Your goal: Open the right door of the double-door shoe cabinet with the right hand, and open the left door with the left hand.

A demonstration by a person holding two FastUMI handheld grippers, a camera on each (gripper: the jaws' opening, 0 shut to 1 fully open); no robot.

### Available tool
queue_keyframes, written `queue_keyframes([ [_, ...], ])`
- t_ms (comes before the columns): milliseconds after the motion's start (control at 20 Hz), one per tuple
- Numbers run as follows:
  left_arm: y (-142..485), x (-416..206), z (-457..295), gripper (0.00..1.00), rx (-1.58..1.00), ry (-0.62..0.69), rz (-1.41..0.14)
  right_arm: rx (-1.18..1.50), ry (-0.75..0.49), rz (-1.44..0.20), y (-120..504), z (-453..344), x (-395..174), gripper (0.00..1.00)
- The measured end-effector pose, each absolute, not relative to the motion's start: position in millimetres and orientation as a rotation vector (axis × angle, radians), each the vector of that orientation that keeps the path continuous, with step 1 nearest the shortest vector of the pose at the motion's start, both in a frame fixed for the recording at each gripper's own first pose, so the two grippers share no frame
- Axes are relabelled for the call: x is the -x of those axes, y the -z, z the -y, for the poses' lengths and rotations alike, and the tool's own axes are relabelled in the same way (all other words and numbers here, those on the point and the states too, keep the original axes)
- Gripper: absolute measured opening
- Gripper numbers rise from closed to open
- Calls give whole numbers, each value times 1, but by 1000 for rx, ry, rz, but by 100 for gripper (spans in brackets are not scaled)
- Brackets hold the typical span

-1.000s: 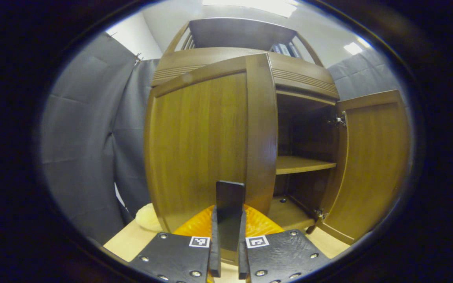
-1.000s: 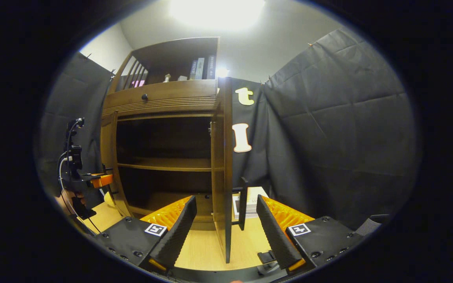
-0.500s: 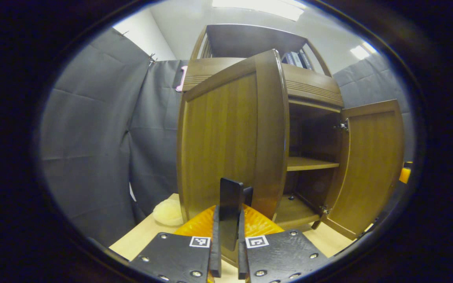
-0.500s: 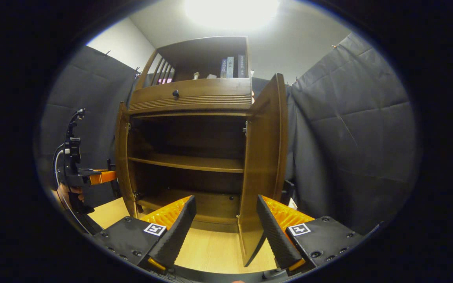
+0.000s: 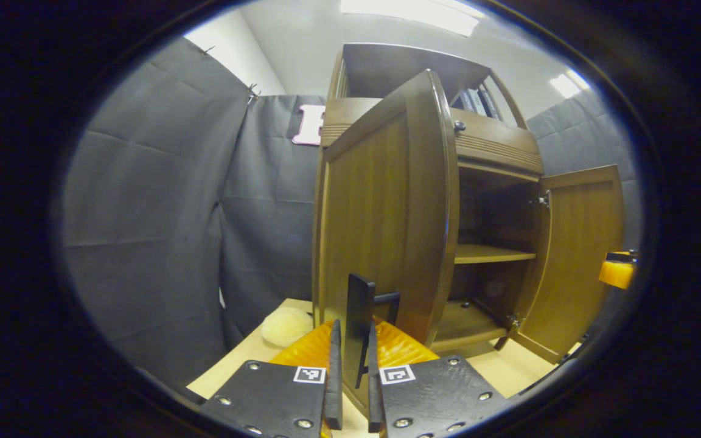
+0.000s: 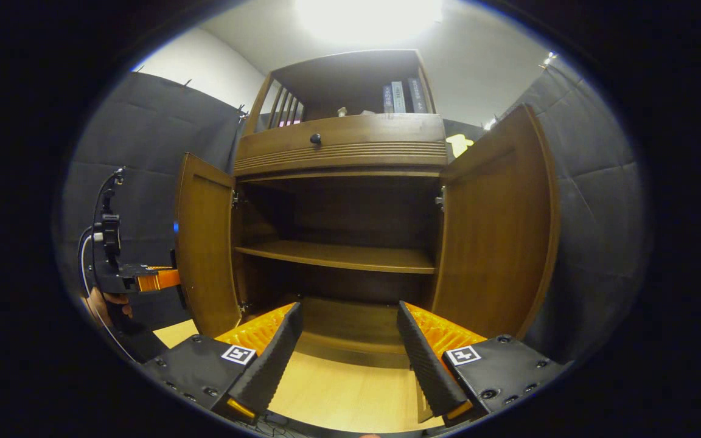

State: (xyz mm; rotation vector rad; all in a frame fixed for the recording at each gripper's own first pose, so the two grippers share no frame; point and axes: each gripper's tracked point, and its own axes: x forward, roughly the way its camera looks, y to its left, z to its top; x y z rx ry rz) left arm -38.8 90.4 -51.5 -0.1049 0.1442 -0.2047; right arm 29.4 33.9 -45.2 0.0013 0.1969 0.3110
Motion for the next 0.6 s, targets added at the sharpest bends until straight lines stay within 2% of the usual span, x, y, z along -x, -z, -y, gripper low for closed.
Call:
queue_keyframes([
  [50, 55, 39, -98, 18, 106, 195, -152, -1, -325, -198, 45, -40, -32, 97],
  [150, 58, 39, -111, 20, 108, 182, -147, 2, -345, -190, 43, -50, -36, 97],
  [400, 56, 42, -141, 16, 84, 151, -123, -2, -374, -201, 45, -69, -48, 97],
  [600, 59, 41, -167, 18, 89, 115, -125, -9, -393, -212, 50, -88, -58, 97],
])
